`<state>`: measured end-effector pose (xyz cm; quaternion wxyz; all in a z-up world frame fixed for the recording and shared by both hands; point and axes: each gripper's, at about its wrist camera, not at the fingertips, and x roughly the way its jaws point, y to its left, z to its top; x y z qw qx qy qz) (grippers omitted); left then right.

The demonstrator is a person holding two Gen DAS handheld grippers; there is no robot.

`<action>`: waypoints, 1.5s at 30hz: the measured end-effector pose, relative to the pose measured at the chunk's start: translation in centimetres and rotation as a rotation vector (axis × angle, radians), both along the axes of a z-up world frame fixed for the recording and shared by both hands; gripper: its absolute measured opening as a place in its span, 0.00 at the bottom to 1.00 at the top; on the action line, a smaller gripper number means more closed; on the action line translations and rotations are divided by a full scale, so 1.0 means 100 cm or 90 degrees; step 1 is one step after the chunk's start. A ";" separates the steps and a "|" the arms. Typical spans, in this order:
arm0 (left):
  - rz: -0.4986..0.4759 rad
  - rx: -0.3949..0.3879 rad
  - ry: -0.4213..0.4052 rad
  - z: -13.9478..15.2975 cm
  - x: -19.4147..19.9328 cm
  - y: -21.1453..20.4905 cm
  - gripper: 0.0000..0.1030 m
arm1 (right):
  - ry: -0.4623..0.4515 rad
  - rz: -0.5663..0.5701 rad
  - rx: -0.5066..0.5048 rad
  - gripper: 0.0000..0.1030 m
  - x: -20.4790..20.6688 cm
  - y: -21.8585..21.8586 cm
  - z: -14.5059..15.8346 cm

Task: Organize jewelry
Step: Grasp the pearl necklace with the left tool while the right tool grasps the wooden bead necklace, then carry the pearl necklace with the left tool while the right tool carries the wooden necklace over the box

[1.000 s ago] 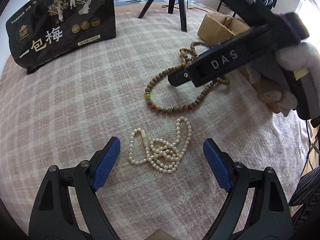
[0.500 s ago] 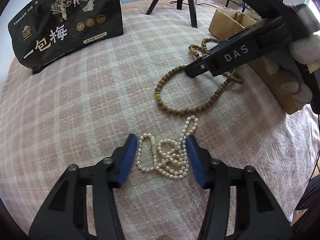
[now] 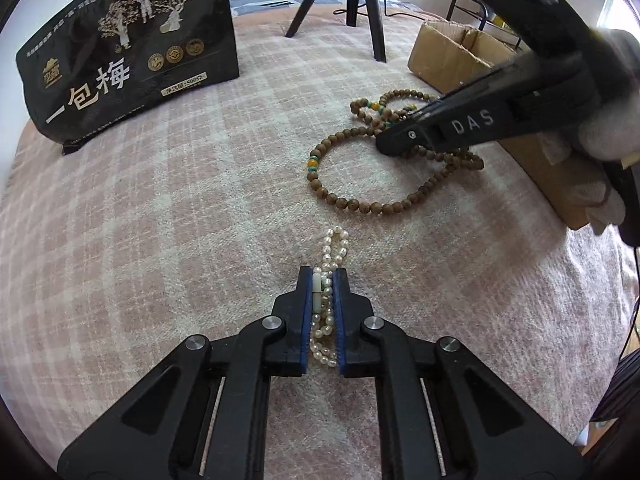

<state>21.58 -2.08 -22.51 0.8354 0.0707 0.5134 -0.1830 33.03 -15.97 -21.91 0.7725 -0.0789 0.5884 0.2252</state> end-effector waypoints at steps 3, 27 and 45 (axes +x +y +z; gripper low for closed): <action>0.007 0.000 -0.006 0.004 -0.004 0.002 0.06 | -0.004 -0.009 0.015 0.10 -0.020 -0.003 0.004; 0.045 -0.026 -0.087 0.067 -0.033 0.013 0.05 | -0.086 -0.033 0.075 0.10 -0.080 -0.029 0.082; 0.034 -0.058 -0.154 0.133 -0.054 -0.020 0.05 | -0.165 -0.063 0.113 0.10 -0.139 -0.082 0.155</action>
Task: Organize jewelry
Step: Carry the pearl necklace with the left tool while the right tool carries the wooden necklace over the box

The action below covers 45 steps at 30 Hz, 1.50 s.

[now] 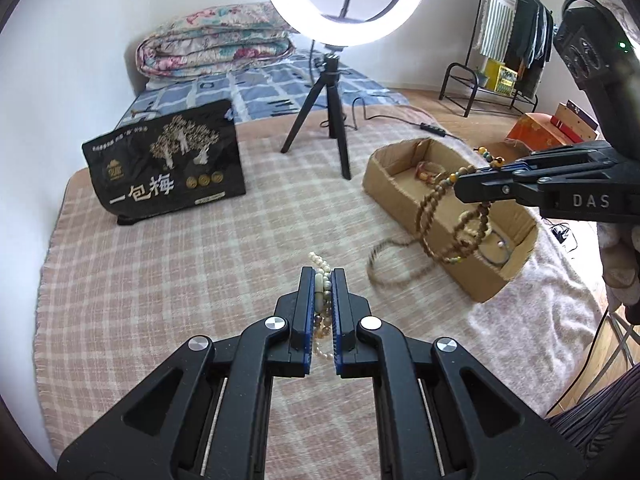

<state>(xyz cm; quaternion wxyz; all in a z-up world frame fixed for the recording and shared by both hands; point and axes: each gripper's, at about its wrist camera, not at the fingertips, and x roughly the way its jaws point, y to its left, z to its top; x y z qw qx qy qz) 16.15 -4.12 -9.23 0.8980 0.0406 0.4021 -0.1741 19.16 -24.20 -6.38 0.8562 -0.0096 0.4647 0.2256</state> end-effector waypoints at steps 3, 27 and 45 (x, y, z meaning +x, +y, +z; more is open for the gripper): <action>-0.007 -0.003 -0.009 0.009 -0.003 -0.010 0.05 | -0.014 -0.006 0.006 0.10 -0.010 -0.011 0.011; -0.066 -0.031 -0.036 0.043 0.019 -0.100 0.05 | -0.079 -0.108 0.023 0.10 -0.047 -0.133 0.075; -0.074 -0.029 -0.020 0.018 0.083 -0.160 0.05 | -0.044 -0.110 0.029 0.10 -0.024 -0.157 0.039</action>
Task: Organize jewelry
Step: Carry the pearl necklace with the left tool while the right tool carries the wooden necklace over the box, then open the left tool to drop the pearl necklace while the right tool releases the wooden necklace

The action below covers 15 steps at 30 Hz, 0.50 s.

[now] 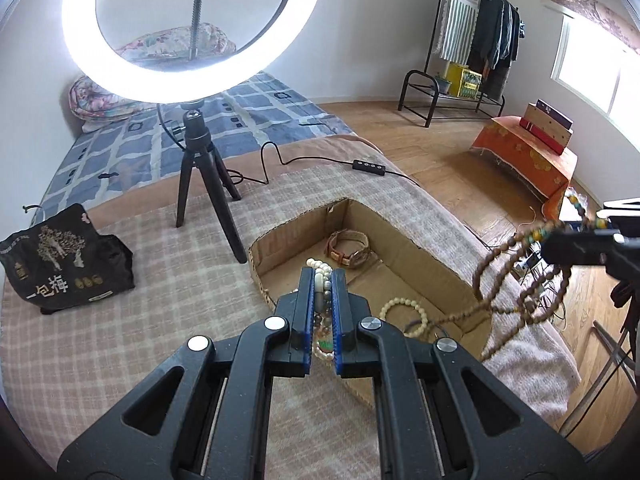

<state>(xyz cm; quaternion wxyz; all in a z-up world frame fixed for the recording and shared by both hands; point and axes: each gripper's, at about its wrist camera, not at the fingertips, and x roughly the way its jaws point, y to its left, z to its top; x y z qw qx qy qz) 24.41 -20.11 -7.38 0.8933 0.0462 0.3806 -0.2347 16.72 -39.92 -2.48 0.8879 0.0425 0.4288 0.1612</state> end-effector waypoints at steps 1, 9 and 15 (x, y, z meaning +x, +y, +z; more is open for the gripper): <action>0.000 0.001 0.001 -0.003 0.005 -0.003 0.05 | 0.003 0.003 0.000 0.10 0.002 0.000 -0.004; 0.003 0.009 0.014 -0.021 0.035 -0.023 0.05 | 0.021 0.017 -0.007 0.10 0.013 0.003 -0.029; 0.007 0.014 0.024 -0.031 0.051 -0.032 0.05 | 0.035 0.019 -0.008 0.10 0.020 0.005 -0.047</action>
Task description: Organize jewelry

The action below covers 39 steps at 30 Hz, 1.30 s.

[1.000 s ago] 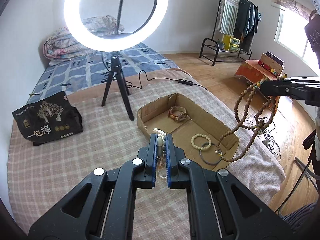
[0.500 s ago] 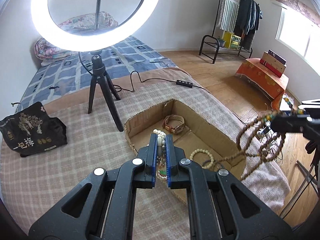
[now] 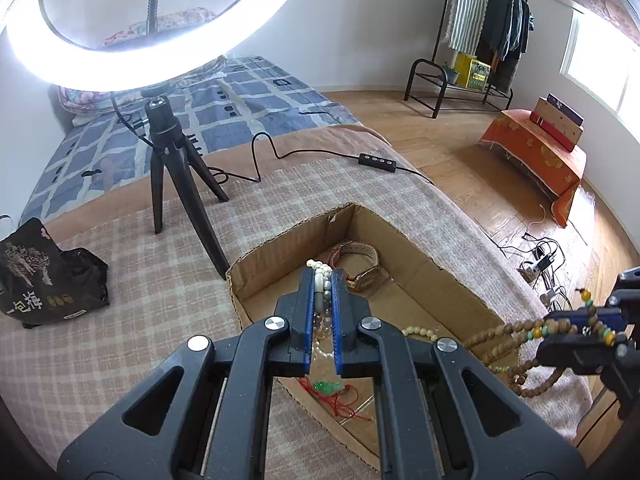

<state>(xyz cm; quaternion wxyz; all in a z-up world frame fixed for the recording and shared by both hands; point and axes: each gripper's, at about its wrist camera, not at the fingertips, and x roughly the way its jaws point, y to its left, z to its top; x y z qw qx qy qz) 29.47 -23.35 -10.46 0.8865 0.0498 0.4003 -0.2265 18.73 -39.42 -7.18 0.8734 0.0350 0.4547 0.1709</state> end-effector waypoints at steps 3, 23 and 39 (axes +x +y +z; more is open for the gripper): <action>0.004 0.000 0.005 -0.004 0.007 -0.003 0.05 | 0.005 -0.004 0.003 0.10 0.003 -0.003 -0.007; 0.016 0.018 -0.017 -0.012 0.012 -0.008 0.53 | -0.004 -0.002 -0.070 0.65 0.000 0.011 -0.034; 0.024 0.029 -0.040 -0.001 0.002 0.002 0.80 | -0.036 -0.078 -0.106 0.99 -0.010 0.011 -0.029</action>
